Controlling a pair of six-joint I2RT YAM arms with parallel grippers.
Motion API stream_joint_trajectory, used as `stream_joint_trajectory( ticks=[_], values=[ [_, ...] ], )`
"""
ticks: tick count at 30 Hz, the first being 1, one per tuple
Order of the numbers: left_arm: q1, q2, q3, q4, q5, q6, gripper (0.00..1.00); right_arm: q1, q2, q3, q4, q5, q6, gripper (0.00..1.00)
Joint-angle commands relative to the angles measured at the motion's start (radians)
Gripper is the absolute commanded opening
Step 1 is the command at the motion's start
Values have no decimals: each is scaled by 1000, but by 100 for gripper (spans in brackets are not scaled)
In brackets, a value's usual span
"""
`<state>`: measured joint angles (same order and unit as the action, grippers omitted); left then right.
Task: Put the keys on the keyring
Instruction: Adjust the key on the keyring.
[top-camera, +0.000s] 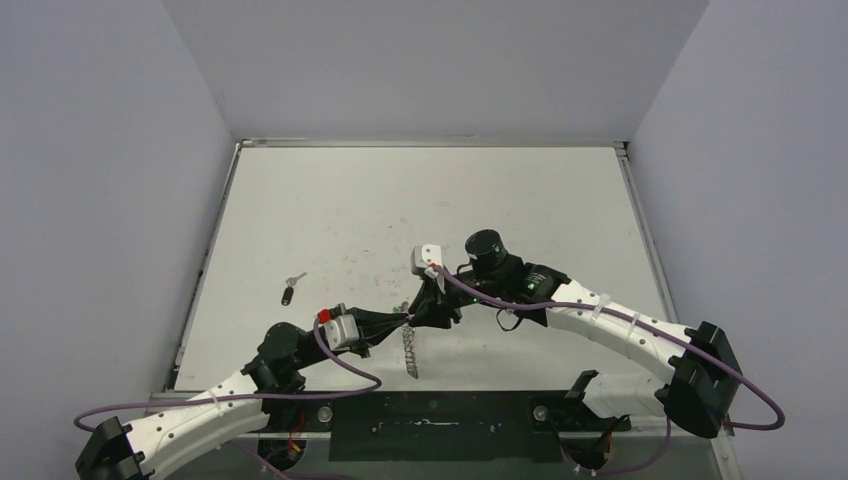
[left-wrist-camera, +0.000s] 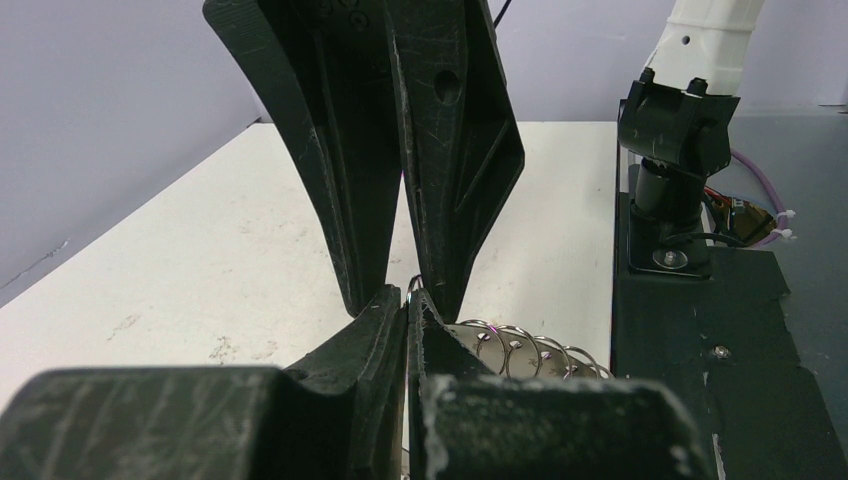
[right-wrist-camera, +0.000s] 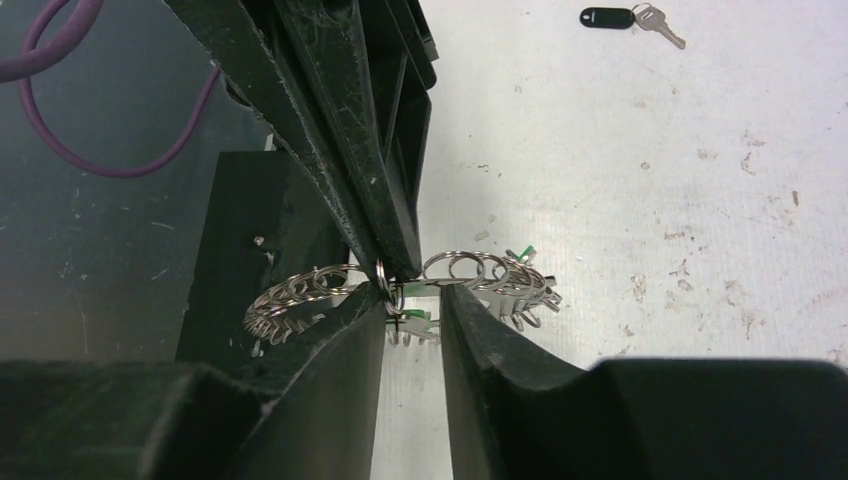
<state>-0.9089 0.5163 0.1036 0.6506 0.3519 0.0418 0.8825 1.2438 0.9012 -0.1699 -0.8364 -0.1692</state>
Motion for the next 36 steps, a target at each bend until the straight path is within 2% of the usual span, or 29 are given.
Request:
stream_joint_trajectory(
  ticks=[1,2,3,11,14,18,21,29,36],
  values=[
    [-1,-11,28,76,6,6,0,0,-3,-2,62,-17,-7,16],
    [-1,-13,26,76,6,6,0,0,-5,0,58,-17,-8,6],
    [-1,-14,26,75,4,4,0,1,-7,1,55,-17,-10,0],
    [-2,-26,26,44,-3,-2,0,0,-39,22,-20,8,-62,0],
    [-1,-31,44,-4,6,4,9,0,-39,58,-108,40,-90,0],
    [-1,-55,76,-119,11,32,28,2,-11,157,-310,94,-145,0],
    [-1,-76,106,-214,5,63,35,10,30,241,-458,155,-172,0],
    [0,-75,172,-372,-9,120,42,64,153,427,-726,306,-208,0],
    [-1,15,177,-293,22,111,44,104,249,547,-835,319,-183,0]
  ],
)
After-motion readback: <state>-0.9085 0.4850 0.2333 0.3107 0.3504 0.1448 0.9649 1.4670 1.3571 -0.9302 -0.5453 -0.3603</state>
